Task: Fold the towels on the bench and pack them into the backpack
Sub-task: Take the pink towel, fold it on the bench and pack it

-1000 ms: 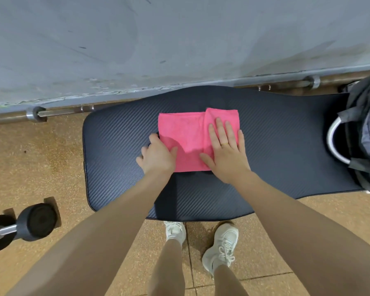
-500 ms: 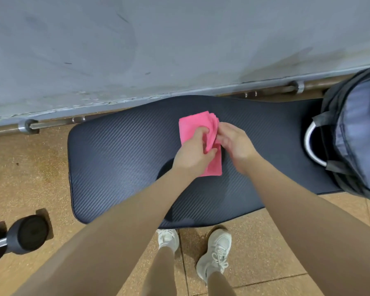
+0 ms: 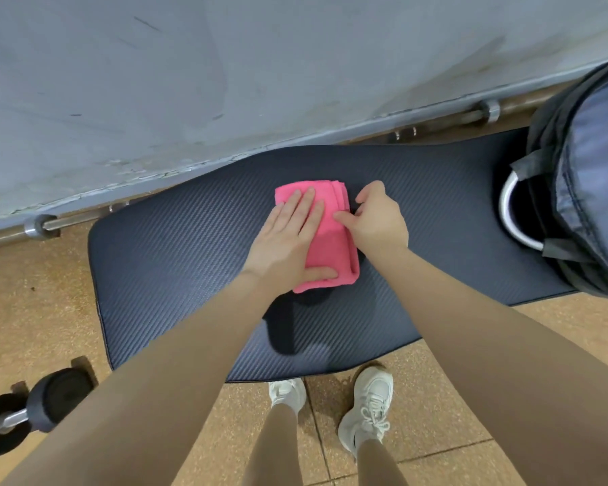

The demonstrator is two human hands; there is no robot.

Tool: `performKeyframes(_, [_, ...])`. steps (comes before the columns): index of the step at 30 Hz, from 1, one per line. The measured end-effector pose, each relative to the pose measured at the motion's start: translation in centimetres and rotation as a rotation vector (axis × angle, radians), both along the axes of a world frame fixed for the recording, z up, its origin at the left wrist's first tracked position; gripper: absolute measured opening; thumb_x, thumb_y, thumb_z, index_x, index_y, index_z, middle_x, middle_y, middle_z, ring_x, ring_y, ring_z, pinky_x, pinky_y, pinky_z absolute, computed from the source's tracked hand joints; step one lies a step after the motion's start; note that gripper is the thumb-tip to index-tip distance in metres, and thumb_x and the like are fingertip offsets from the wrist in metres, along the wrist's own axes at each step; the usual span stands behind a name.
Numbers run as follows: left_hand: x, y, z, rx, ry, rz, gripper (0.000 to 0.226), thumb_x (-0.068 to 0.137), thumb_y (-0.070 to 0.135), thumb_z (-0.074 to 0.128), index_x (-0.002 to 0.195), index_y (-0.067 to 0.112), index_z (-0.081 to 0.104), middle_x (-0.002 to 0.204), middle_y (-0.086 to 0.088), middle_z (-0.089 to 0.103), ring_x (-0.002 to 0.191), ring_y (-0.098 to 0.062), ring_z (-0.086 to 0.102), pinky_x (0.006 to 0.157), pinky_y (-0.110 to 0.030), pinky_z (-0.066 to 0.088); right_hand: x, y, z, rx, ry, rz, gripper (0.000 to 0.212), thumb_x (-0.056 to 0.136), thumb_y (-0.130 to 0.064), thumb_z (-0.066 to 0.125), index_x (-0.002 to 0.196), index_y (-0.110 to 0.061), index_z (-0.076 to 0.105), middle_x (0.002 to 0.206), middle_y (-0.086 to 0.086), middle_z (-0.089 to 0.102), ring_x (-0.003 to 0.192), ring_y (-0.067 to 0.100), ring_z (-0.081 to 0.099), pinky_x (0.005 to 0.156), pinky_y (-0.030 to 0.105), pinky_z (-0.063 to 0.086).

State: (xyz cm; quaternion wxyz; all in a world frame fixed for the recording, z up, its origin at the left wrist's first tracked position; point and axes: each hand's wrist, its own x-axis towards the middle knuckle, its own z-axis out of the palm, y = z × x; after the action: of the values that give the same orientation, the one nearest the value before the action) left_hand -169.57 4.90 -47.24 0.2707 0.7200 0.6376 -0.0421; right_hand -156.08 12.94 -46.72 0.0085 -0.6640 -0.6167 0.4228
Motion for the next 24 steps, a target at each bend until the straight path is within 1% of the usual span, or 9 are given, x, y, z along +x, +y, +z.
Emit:
performKeyframes(4, [0.8,1.0,-0.9,-0.056,0.066,0.050,0.130,0.060,0.076,0.059,0.146,0.011,-0.012,0.154,-0.012,-0.019,0.141,-0.027,-0.020,0.109,-0.035,-0.018,0.8,-1.1,0.7,-0.006,0.102,0.033,0.029,0.082,-0.022,0.068,0.095,-0.013,0.044,0.094,0.003,0.056,0.088,0.018,0.054,0.078,0.034,0.048])
performKeyframes(8, [1.3,1.5,-0.4,-0.111,0.082,0.076,0.137,0.054,0.080,0.060,0.145,0.012,-0.017,0.153,-0.010,-0.024,0.140,-0.026,-0.023,0.109,-0.036,-0.018,1.7,-4.3,1.2,-0.116,0.005,0.107,0.046,0.077,-0.021,0.068,0.113,-0.012,0.042,0.105,0.006,0.056,0.092,0.022,0.055,0.074,0.036,0.048])
performKeyframes(10, [1.1,1.6,0.4,-0.151,0.059,0.053,0.140,0.052,0.079,0.062,0.144,0.012,-0.018,0.152,-0.010,-0.025,0.140,-0.027,-0.025,0.108,-0.037,-0.020,1.5,-5.7,1.7,-0.164,-0.020,0.082,0.043,0.081,-0.015,0.063,0.116,-0.008,0.039,0.104,0.009,0.057,0.086,0.022,0.055,0.066,0.034,0.047])
performKeyframes(12, [0.4,1.3,1.3,-0.178,0.022,-0.001,0.140,0.052,0.077,0.065,0.144,0.012,-0.019,0.152,-0.011,-0.027,0.139,-0.026,-0.026,0.109,-0.038,-0.019,0.9,-6.0,2.2,-0.258,0.067,-0.127,0.040,0.082,-0.011,0.061,0.116,-0.006,0.040,0.102,0.007,0.056,0.077,0.014,0.053,0.058,0.025,0.044])
performKeyframes(14, [-0.8,0.4,2.6,-0.162,-0.104,-0.055,0.135,0.057,0.070,0.068,0.145,0.012,-0.017,0.153,-0.009,-0.024,0.140,-0.021,-0.023,0.113,-0.037,-0.014,0.3,-5.5,3.2,-0.440,0.279,-0.424,0.040,0.081,-0.008,0.062,0.117,-0.004,0.045,0.110,0.010,0.058,0.085,0.015,0.058,0.061,0.024,0.048])
performKeyframes(16, [-2.1,-0.8,4.4,-0.169,-0.271,-0.084,0.124,0.064,0.061,0.071,0.146,0.012,-0.009,0.156,-0.007,-0.013,0.142,-0.015,-0.013,0.114,-0.029,-0.007,0.0,-5.0,4.5,-0.640,0.514,-0.633,0.033,0.085,-0.006,0.061,0.116,-0.002,0.051,0.114,0.014,0.061,0.097,0.022,0.061,0.070,0.030,0.054])
performKeyframes(18, [-3.0,-1.9,6.3,-0.205,-0.385,-0.059,0.115,0.068,0.049,0.074,0.147,0.015,-0.002,0.156,-0.006,0.006,0.144,-0.016,0.005,0.112,-0.021,0.002,-0.1,-4.5,6.8,-0.728,0.643,-0.679,0.018,0.089,-0.006,0.057,0.106,-0.003,0.056,0.106,0.013,0.063,0.094,0.022,0.063,0.071,0.032,0.054])
performKeyframes(21, [-3.7,-2.3,9.0,-0.204,-0.536,0.101,0.113,0.068,0.033,0.080,0.148,0.023,0.000,0.149,0.000,0.032,0.130,-0.015,0.040,0.104,-0.020,0.029,0.1,-3.9,10.2,-0.747,0.661,-0.762,0.007,0.090,-0.009,0.056,0.095,-0.004,0.059,0.093,0.011,0.065,0.083,0.020,0.064,0.068,0.032,0.054])
performKeyframes(24, [-3.2,-1.9,11.8,-0.108,-0.631,0.257,0.093,0.073,0.022,0.076,0.145,0.020,0.018,0.124,-0.001,0.058,0.108,-0.015,0.058,0.088,-0.008,0.038,1.0,-3.4,13.7,-0.823,0.668,-0.836,0.013,0.090,-0.010,0.056,0.101,-0.005,0.060,0.090,0.011,0.065,0.065,0.017,0.068,0.058,0.030,0.057])
